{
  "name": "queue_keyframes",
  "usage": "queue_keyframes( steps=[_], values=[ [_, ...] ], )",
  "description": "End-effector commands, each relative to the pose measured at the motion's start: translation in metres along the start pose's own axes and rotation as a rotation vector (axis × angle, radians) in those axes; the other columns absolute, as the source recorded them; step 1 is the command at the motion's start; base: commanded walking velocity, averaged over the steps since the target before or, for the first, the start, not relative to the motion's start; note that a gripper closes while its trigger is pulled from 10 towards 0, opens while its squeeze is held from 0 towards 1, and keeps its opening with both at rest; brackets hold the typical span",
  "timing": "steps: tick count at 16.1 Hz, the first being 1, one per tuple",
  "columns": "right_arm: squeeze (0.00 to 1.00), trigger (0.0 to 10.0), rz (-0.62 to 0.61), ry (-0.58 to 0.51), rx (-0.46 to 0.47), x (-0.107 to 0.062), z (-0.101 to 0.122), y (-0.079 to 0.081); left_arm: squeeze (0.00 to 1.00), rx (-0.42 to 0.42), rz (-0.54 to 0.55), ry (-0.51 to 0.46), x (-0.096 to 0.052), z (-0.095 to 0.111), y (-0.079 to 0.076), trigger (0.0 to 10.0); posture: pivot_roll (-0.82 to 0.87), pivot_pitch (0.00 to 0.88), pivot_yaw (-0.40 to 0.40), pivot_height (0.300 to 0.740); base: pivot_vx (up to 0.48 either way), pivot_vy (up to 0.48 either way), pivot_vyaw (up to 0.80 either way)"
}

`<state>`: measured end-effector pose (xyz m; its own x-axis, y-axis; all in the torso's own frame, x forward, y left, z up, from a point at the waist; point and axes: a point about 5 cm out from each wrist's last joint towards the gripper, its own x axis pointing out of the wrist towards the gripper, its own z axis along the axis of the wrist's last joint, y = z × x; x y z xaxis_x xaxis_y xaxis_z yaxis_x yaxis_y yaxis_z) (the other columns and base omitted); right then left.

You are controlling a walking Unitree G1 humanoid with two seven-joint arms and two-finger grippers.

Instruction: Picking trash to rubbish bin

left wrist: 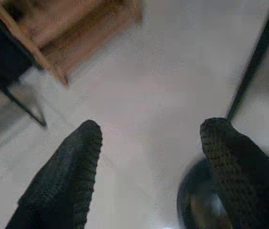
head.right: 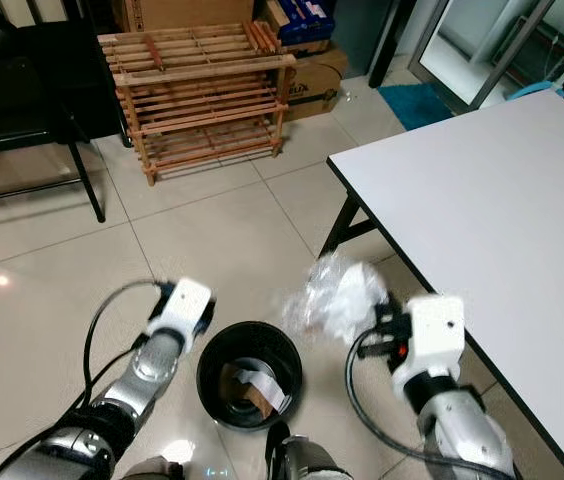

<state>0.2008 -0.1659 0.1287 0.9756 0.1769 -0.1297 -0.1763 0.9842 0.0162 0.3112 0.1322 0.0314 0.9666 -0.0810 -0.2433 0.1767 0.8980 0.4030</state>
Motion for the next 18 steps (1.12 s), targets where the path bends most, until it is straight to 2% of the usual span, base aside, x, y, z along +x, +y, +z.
queue_keyframes(
  steps=[1, 2, 3, 5, 6, 8, 9, 11, 13, 18],
  values=[
    [0.0, 10.0, -0.016, 0.015, -0.005, 0.0, -0.005, -0.006, 1.0, -0.019, -0.015, -0.062, 0.001, 0.014, -0.008, 10.0, 0.08, 0.198, -0.157, 0.74, 0.0, 0.0, 0.0],
    [0.0, 10.0, -0.007, 0.024, -0.008, 0.003, -0.008, -0.006, 1.0, -0.028, -0.01, -0.129, 0.002, 0.032, -0.007, 10.0, 0.08, 0.198, -0.157, 0.74, 0.0, 0.0, 0.0],
    [0.0, 10.0, 0.014, 0.036, -0.01, 0.007, -0.013, -0.004, 0.92, -0.04, -0.006, -0.196, 0.004, 0.05, -0.004, 10.0, 0.11, 0.195, -0.159, 0.74, 0.0, 0.0, 0.0],
    [0.0, 10.0, 0.062, 0.068, -0.017, 0.016, -0.027, 0.001, 0.45, -0.082, 0.016, -0.251, 0.005, 0.076, 0.004, 10.0, 0.13, 0.2, -0.16, 0.74, 0.0, 0.0, 0.0],
    [0.0, 10.0, 0.071, 0.075, -0.018, 0.018, -0.03, 0.002, 0.45, -0.09, 0.018, -0.256, 0.005, 0.08, 0.005, 10.0, 0.13, 0.2, -0.16, 0.74, 0.0, 0.0, 0.0],
    [0.0, 10.0, 0.1, 0.108, -0.02, 0.024, -0.043, 0.005, 0.33, -0.099, 0.019, -0.257, -0.001, 0.083, 0.007, 10.0, 0.15, 0.204, -0.161, 0.74, 0.0, 0.0, 0.0],
    [0.0, 10.0, 0.113, 0.128, -0.019, 0.027, -0.051, 0.005, 0.32, -0.101, 0.022, -0.253, -0.004, 0.081, 0.009, 10.0, 0.16, 0.21, -0.162, 0.74, 0.0, 0.0, 0.0],
    [0.0, 10.0, 0.13, 0.149, -0.035, 0.03, -0.06, 0.003, 0.05, -0.098, 0.028, -0.232, -0.007, 0.078, 0.011, 10.0, 0.17, 0.215, -0.163, 0.74, 0.0, 0.0, 0.0],
    [0.0, 10.0, 0.153, 0.197, -0.052, 0.032, -0.077, 0.002, 0.0, -0.103, 0.035, -0.225, -0.01, 0.084, 0.017, 10.0, 0.19, 0.216, -0.164, 0.74, 0.0, 0.0, 0.0],
    [0.0, 10.0, 0.191, 0.292, -0.057, 0.04, -0.114, 0.01, 0.0, -0.12, 0.045, -0.236, -0.016, 0.097, 0.028, 10.0, 0.25, 0.237, -0.156, 0.74, 0.0, 0.0, 0.0]
  ],
)
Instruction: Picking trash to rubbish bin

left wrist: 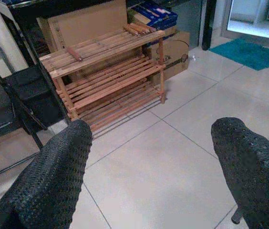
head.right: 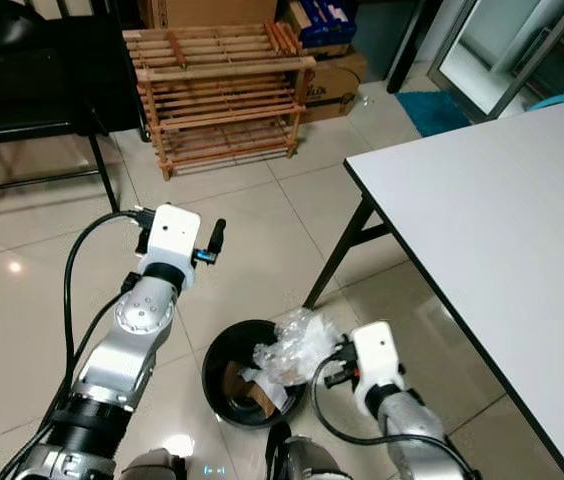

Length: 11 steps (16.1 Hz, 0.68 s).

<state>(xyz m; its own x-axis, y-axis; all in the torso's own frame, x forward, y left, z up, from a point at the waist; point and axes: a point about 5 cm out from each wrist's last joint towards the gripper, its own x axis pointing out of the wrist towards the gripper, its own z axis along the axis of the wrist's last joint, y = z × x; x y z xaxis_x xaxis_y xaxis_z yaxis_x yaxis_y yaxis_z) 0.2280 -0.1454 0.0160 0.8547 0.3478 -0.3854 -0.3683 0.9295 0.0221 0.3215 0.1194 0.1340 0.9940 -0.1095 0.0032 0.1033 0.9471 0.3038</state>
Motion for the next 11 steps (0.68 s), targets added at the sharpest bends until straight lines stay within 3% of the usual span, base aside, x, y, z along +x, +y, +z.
queue_keyframes(
  steps=[1, 8, 11],
  values=[
    [0.0, 10.0, 0.006, 0.04, -0.006, 0.002, -0.014, 0.002, 0.0, -0.002, -0.018, 0.014, -0.005, 0.001, 0.0, 10.0, 0.26, 0.243, -0.154, 0.74, 0.0, 0.0, 0.0],
    [0.0, 10.0, 0.059, 0.098, -0.011, 0.032, -0.029, 0.02, 0.0, 0.022, 0.007, 0.068, -0.018, -0.004, 0.015, 10.0, 0.33, 0.27, -0.153, 0.74, 0.0, 0.0, 0.0],
    [0.0, 10.0, 0.074, 0.128, -0.034, 0.039, -0.034, 0.022, 0.0, -0.03, -0.096, 0.168, -0.031, -0.014, 0.008, 10.0, 0.37, 0.295, -0.158, 0.74, 0.0, 0.0, 0.0]
  ],
)
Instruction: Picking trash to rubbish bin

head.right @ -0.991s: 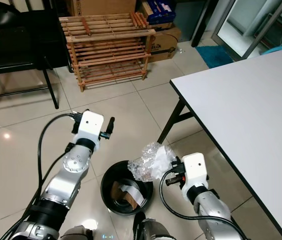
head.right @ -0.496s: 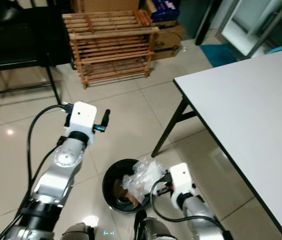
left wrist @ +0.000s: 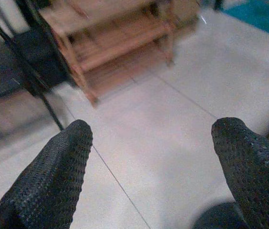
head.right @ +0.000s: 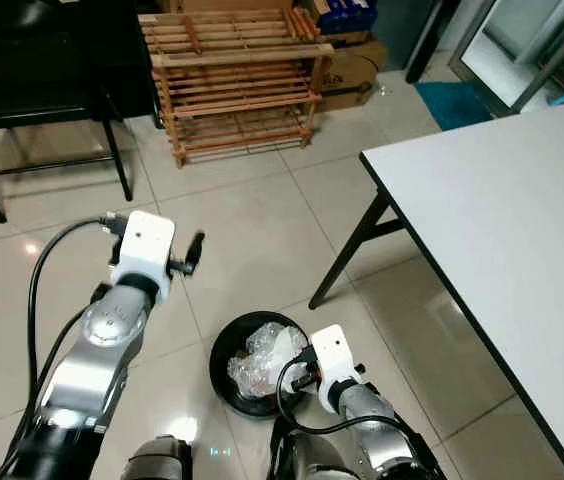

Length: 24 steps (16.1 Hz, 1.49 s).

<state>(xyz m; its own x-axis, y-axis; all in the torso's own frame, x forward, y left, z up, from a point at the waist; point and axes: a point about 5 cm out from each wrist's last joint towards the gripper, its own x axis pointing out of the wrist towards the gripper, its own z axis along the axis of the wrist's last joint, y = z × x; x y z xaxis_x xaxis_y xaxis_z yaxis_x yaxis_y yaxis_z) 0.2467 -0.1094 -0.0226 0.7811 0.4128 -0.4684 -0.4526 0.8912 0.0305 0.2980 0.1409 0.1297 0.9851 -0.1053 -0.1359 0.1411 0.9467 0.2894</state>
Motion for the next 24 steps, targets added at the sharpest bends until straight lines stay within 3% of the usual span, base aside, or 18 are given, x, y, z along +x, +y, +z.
queue_keyframes(
  steps=[1, 4, 7, 12, 17, 24],
  values=[
    [0.0, 10.0, -0.013, 0.038, -0.005, -0.003, -0.011, -0.004, 0.0, -0.04, -0.109, 0.089, -0.01, -0.013, -0.012, 10.0, 0.37, 0.302, -0.157, 0.74, 0.0, 0.0, 0.0],
    [0.0, 10.0, -0.021, 0.049, -0.016, -0.002, -0.012, -0.009, 0.0, -0.089, -0.285, 0.203, -0.028, -0.023, -0.02, 10.0, 0.39, 0.316, -0.152, 0.74, 0.0, 0.0, 0.0],
    [0.0, 10.0, -0.035, 0.057, -0.013, -0.001, -0.014, -0.01, 0.0, -0.039, -0.336, 0.267, -0.044, -0.026, -0.009, 10.0, 0.4, 0.329, -0.14, 0.74, 0.0, 0.0, 0.0],
    [0.0, 10.0, -0.057, 0.089, -0.007, -0.001, -0.021, -0.007, 0.0, -0.027, -0.475, 0.39, -0.068, -0.026, 0.004, 10.0, 0.41, 0.343, -0.131, 0.74, 0.0, 0.0, 0.0],
    [0.0, 10.0, -0.068, 0.088, -0.014, 0.004, -0.017, -0.003, 0.0, -0.009, -0.491, 0.418, -0.073, -0.026, 0.003, 10.0, 0.43, 0.35, -0.128, 0.74, 0.0, 0.0, 0.0],
    [0.0, 10.0, -0.079, 0.029, 0.07, 0.018, 0.005, 0.002, 0.0, -0.021, -0.533, 0.452, -0.078, -0.027, 0.002, 10.0, 0.43, 0.358, -0.125, 0.74, 0.0, 0.0, 0.0]
  ],
)
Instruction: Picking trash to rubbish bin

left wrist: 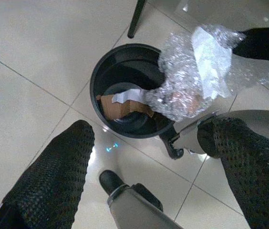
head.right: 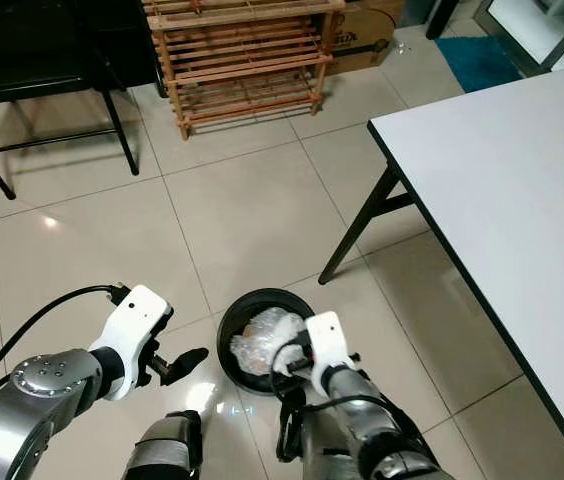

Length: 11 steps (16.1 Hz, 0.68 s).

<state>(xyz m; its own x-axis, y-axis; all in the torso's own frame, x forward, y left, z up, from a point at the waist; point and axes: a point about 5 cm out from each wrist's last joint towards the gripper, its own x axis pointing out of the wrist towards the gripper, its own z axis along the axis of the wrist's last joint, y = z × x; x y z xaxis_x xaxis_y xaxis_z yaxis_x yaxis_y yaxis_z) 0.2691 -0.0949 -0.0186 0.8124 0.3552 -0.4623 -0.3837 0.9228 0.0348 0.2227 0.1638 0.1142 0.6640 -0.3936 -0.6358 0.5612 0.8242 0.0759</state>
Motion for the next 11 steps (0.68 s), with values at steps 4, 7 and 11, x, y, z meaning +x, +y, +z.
queue_keyframes(
  steps=[4, 7, 11],
  values=[
    [0.0, 10.0, 0.054, 0.003, 0.041, 0.006, 0.004, 0.019, 0.0, 0.004, -0.044, 0.0, 0.0, 0.001, -0.009, 10.0, 0.43, 0.353, -0.126, 0.74, 0.0, 0.0, 0.0],
    [1.0, 10.0, 0.081, 0.003, 0.037, 0.007, 0.004, 0.028, 0.0, 0.004, -0.046, -0.003, 0.001, 0.002, -0.009, 10.0, 0.43, 0.354, -0.127, 0.74, 0.0, 0.0, 0.0],
    [1.0, 10.0, 0.066, 0.006, 0.048, 0.004, 0.0, 0.022, 0.0, 0.007, -0.047, -0.003, 0.002, 0.002, -0.009, 10.0, 0.43, 0.35, -0.125, 0.74, 0.0, 0.0, 0.0]
  ],
)
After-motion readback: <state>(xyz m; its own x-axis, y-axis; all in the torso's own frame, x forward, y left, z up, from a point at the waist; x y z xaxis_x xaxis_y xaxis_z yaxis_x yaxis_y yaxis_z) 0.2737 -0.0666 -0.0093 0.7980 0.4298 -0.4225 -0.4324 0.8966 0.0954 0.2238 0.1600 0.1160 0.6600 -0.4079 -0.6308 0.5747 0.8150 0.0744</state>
